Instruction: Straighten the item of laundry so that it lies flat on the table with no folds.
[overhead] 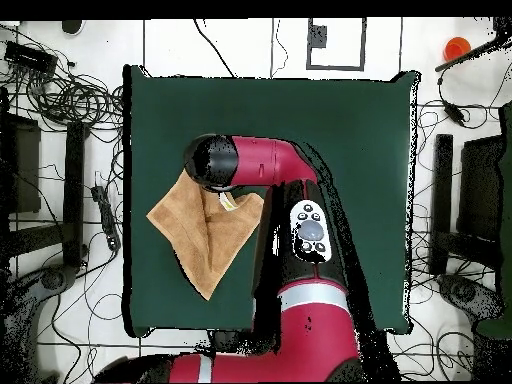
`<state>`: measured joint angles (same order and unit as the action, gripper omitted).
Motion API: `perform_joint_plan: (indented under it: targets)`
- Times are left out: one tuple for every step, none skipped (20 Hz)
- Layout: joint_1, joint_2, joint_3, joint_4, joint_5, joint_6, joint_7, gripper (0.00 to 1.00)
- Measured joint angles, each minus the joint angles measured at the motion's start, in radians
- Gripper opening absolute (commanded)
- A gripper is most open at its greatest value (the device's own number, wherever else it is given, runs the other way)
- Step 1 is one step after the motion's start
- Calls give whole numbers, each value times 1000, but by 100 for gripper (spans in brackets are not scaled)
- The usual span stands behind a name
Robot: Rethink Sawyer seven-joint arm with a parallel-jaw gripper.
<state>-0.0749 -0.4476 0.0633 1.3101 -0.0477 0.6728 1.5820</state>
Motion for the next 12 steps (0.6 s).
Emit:
perform_joint_plan:
  targets:
    - [-2, 0, 0, 0, 0, 0, 0, 100]
    - [-3, 0, 0, 0, -1, 0, 0, 100]
    - [-5, 0, 0, 0, -1, 0, 0, 100]
    - [-7, 0, 0, 0, -1, 0, 0, 100]
    - [-8, 0, 0, 0, -2, 0, 0, 100]
    - [-9, 0, 0, 0, -2, 0, 0, 100]
    - [-9, 0, 0, 0, -2, 0, 0, 100]
    - [-9, 0, 0, 0, -2, 0, 0, 100]
    - [-9, 0, 0, 0, -2, 0, 0, 100]
    - [-9, 1, 0, 0, -2, 0, 0, 100]
    - [-9, 1, 0, 0, -2, 0, 0, 100]
    - [-9, 1, 0, 0, -2, 0, 0, 100]
